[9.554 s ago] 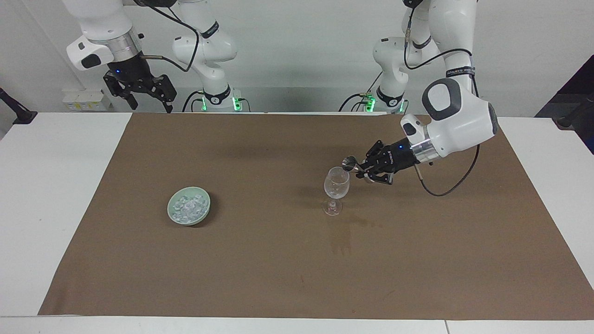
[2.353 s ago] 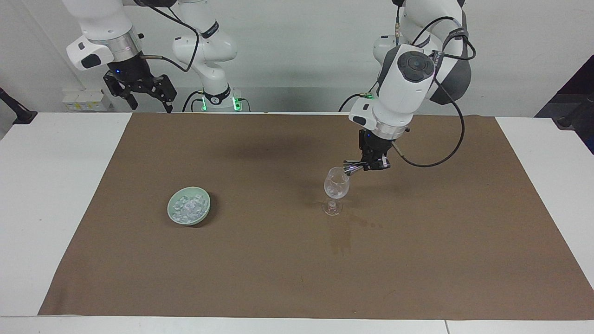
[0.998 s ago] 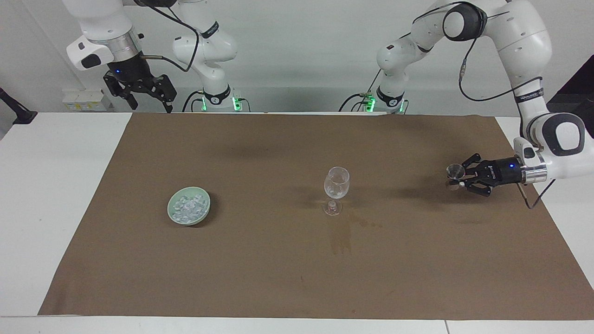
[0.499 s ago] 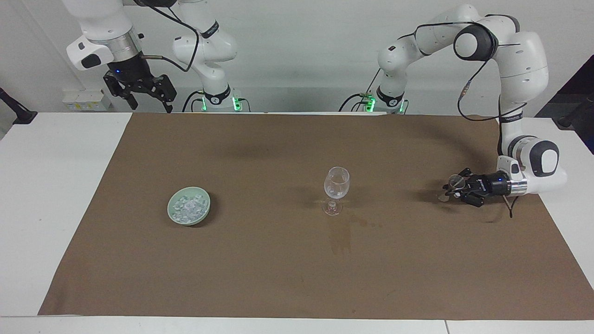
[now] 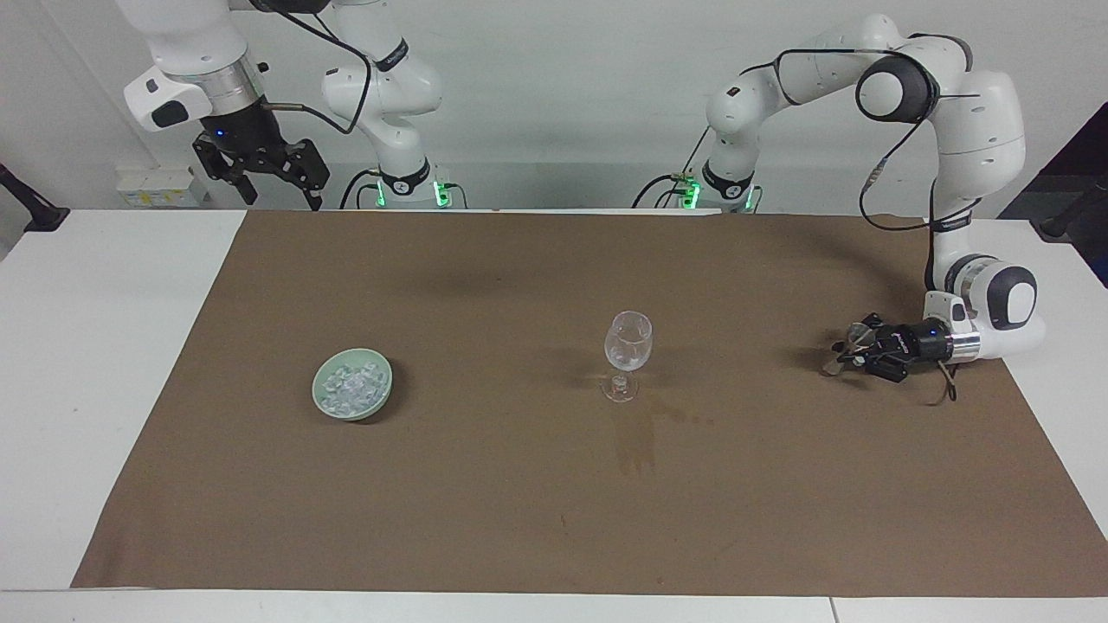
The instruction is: Pour wine and add ice with both arms
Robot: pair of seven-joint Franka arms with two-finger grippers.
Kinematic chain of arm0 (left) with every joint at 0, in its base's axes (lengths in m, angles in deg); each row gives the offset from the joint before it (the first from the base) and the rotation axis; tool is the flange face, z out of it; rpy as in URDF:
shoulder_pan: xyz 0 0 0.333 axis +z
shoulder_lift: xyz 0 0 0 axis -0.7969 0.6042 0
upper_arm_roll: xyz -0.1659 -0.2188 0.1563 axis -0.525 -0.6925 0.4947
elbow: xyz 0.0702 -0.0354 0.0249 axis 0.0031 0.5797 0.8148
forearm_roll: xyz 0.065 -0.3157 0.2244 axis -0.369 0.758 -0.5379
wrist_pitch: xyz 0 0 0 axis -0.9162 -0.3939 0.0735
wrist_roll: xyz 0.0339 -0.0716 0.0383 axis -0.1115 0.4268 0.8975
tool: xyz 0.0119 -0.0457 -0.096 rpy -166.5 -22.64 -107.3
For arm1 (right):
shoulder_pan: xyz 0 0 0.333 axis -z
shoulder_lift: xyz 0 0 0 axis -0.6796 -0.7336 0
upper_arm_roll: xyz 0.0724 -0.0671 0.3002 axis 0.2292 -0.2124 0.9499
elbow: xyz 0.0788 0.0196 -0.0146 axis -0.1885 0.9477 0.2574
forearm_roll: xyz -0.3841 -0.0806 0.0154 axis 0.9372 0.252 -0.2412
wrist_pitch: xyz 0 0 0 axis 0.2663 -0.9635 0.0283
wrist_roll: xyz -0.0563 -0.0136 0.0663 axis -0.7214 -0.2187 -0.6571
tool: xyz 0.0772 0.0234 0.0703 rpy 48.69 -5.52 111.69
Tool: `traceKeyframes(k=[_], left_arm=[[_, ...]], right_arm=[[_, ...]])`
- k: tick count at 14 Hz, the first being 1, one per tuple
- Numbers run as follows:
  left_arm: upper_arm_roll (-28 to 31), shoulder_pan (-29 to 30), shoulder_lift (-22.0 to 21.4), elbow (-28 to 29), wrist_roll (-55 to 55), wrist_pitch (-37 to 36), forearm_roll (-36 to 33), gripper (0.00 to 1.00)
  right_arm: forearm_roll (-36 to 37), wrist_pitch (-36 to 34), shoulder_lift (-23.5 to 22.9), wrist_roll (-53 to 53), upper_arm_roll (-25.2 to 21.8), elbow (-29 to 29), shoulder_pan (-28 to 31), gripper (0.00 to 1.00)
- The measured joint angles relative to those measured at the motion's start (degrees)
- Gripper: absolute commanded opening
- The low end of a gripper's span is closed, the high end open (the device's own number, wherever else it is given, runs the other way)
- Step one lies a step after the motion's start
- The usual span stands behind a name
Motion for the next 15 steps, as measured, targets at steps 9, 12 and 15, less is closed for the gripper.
traceKeyframes(k=[9,12,15], left_arm=[[-0.01,0.04,1.17,0.00,-0.13,0.00,0.28,0.00],[-0.04,0.04,1.49,0.00,-0.13,0.00,0.30,0.15],[-0.06,0.04,1.59,0.00,-0.13,-0.03,0.33,0.53]], right_arm=[[0.00,2.08,0.00,2.76,3.38,0.09,3.34,1.00],[-0.80,4.54,-0.09,3.41,3.64,0.60,4.45,1.00],[-0.84,7.71,-1.31,3.42,3.99,2.17,4.45,1.00]])
